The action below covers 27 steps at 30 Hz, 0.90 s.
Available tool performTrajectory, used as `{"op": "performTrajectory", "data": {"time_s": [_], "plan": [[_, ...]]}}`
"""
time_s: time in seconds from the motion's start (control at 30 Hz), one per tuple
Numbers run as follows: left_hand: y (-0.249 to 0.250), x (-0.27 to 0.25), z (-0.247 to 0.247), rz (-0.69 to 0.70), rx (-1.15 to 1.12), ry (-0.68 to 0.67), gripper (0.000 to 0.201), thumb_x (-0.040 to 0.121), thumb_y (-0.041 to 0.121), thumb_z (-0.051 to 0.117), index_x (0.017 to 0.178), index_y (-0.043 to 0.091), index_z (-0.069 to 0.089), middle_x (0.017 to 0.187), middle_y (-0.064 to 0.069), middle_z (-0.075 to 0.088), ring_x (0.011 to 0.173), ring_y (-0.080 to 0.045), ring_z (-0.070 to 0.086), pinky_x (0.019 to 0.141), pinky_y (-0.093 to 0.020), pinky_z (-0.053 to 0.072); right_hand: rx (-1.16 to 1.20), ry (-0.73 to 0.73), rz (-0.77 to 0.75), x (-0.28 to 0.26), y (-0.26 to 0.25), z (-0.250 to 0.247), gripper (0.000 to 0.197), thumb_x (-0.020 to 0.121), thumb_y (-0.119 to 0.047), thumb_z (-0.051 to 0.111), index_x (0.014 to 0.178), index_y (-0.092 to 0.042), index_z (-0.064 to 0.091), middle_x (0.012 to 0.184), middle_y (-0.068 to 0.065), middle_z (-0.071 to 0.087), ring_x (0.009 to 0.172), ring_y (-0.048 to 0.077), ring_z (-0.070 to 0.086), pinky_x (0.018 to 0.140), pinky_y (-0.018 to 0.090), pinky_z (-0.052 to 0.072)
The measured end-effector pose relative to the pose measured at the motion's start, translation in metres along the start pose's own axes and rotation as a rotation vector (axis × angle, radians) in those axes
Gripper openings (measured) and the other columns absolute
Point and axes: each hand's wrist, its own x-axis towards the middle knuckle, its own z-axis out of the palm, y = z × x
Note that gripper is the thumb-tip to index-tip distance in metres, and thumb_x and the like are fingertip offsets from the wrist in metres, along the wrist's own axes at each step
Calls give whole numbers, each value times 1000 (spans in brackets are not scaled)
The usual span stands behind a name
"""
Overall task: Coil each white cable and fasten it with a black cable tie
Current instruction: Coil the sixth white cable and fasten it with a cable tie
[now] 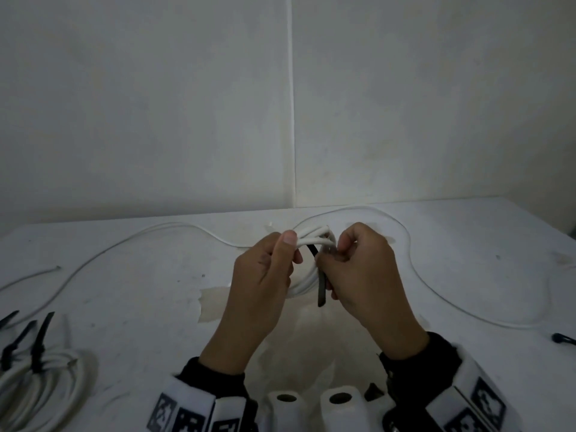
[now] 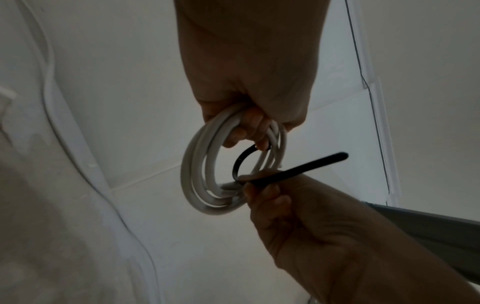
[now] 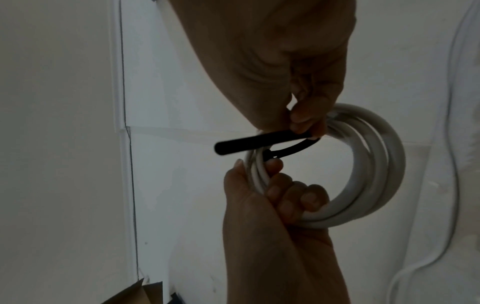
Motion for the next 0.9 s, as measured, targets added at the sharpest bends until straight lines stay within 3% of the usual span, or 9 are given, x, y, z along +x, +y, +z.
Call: {"op": "performTrajectory", "data": {"time_s": [0.07,0.2,0.43,0.53,0.67,0.73,0.8,0.83,0.9], "plan": [[-2,0,1,25,25,-11,43,77,57,39,61,20,54,44,5,40,43,-6,34,46,-32,30,29,-8,7,1,-2,-2,35,77,4,61,62,-15,36,54,7,47,45,22,47,42,28,41],[-4,2,-1,1,13,-3,45,75,59,39,62,19,55,46,4,38,43,-8,33,46,-31,30,167,-44,4,0,-7,-4,36,79,6,63,62,-13,38,38,-8,46,30,5,44,33,19,37],[-3,5,-8,64,57,83,44,76,60,35,70,23,59,47,7,46,44,-6,39,47,-31,34,152,-119,13,0,-12,-9,33,74,10,63,60,-9,40,44,4,47,27,5,45,32,17,36],[-2,4,-8,86,67,86,42,78,58,34,66,23,55,47,6,45,44,-6,38,47,-31,33,97,-110,45,1,-8,-10,30,74,6,63,62,-10,40,48,7,48,28,6,45,32,18,37],[-3,1,-1,69,68,38,43,78,58,36,62,21,52,48,4,42,46,-10,38,48,-35,33,148,-64,13,2,-6,-8,34,75,7,65,60,-10,40,39,-6,48,29,5,44,33,17,39],[-4,0,2,46,49,13,44,79,57,38,64,19,55,47,4,42,46,-9,37,48,-35,33,178,-40,-26,3,-8,-7,36,75,3,68,59,-12,40,40,-4,50,36,12,52,39,25,48],[-2,1,3,23,-5,12,38,83,50,45,71,17,58,46,5,42,44,-6,36,45,-30,33,210,-40,-68,1,-10,-5,36,76,-3,70,59,-15,41,54,15,58,52,33,60,50,40,54],[-1,2,2,5,-47,26,33,86,47,48,76,18,59,45,7,42,43,-5,35,44,-27,34,235,-60,-75,0,-11,-4,35,76,-3,69,60,-16,41,59,20,60,56,36,62,52,42,55],[3,5,-1,-49,-128,49,27,88,42,47,93,19,60,43,9,40,41,-3,35,42,-19,35,277,-125,-80,-1,-11,-4,34,77,-2,68,62,-16,42,60,14,61,56,28,64,53,37,56]]}}
